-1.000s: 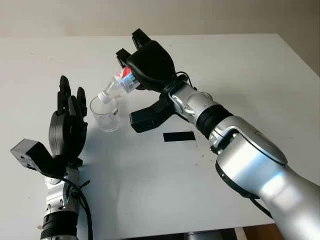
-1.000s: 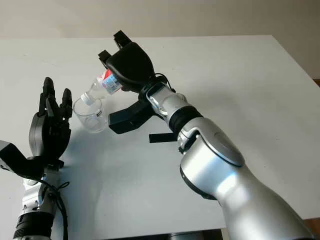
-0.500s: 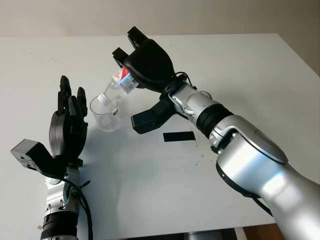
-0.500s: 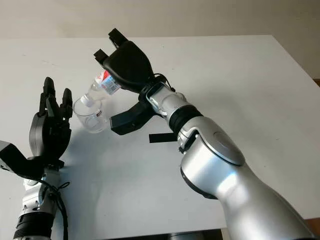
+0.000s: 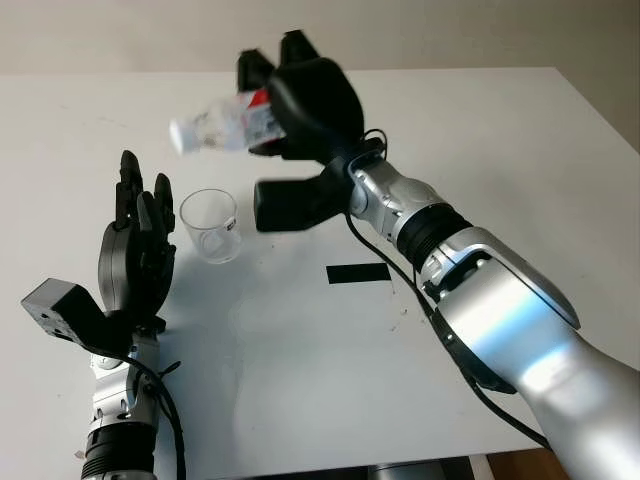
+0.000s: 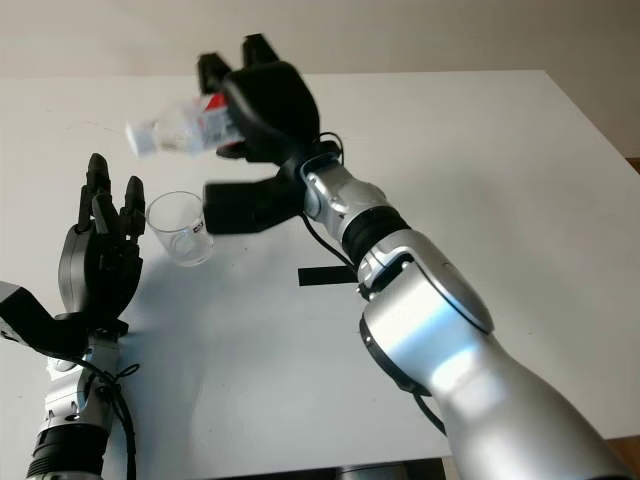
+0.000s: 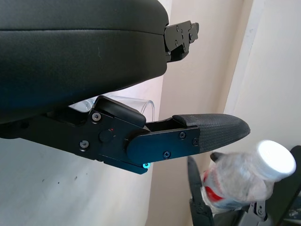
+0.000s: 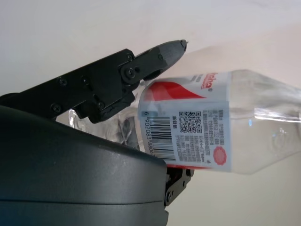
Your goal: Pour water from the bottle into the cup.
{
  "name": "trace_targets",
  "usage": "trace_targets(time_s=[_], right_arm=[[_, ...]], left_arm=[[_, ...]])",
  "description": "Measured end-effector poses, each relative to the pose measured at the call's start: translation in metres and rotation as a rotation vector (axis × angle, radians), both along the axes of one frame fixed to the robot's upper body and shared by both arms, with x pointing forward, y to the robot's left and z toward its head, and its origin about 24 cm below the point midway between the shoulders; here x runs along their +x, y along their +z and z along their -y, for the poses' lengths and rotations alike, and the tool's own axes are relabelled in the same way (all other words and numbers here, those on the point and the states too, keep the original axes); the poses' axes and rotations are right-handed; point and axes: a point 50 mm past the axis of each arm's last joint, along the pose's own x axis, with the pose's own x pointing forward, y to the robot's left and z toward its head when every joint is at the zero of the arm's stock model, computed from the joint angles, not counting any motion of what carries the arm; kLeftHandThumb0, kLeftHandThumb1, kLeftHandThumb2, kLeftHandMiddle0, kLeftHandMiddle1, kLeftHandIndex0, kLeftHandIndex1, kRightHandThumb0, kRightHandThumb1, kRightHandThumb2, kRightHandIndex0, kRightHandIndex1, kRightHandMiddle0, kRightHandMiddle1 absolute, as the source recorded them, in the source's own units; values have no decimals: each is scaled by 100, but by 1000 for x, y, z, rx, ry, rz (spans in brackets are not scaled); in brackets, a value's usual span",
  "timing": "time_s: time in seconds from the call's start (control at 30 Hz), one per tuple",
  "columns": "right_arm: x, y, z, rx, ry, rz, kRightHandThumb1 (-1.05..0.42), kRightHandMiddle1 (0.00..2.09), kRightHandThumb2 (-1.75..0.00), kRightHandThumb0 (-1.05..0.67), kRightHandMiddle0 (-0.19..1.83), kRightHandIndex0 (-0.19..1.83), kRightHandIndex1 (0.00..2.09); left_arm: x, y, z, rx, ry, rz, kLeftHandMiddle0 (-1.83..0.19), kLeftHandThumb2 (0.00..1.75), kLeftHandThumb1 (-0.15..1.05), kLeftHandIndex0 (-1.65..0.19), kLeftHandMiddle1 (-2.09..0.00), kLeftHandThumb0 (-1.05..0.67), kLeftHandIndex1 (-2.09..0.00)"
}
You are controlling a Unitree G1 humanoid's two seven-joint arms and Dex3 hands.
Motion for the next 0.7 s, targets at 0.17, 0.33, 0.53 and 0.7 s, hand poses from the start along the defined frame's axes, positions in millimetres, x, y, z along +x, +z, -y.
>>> trace_targets(time_s=[0.17, 0.33, 0.53, 0.7], right_arm=[[3, -6, 16, 173, 15, -114, -86, 209, -51, -13, 115, 137, 209], [5, -11, 28, 336, 67, -231, -96, 209, -36, -15, 112, 122, 209], [2, -36, 43, 471, 145, -395, -102, 209, -26, -19, 105, 111, 209], [-9, -55, 55, 524, 269, -489, -105, 209, -24, -23, 97, 107, 209]], left_arm=[[0, 0, -1, 3, -3, -2, 7, 56, 105, 19, 0, -86, 0], [-1, -1, -1, 4, -4, -4, 5, 56, 105, 17, 0, -86, 0], [-1, -1, -1, 3, -6, -9, 5, 54, 105, 17, 0, -87, 0], [-2, -1, -1, 7, -10, -5, 6, 56, 105, 18, 0, -86, 0]])
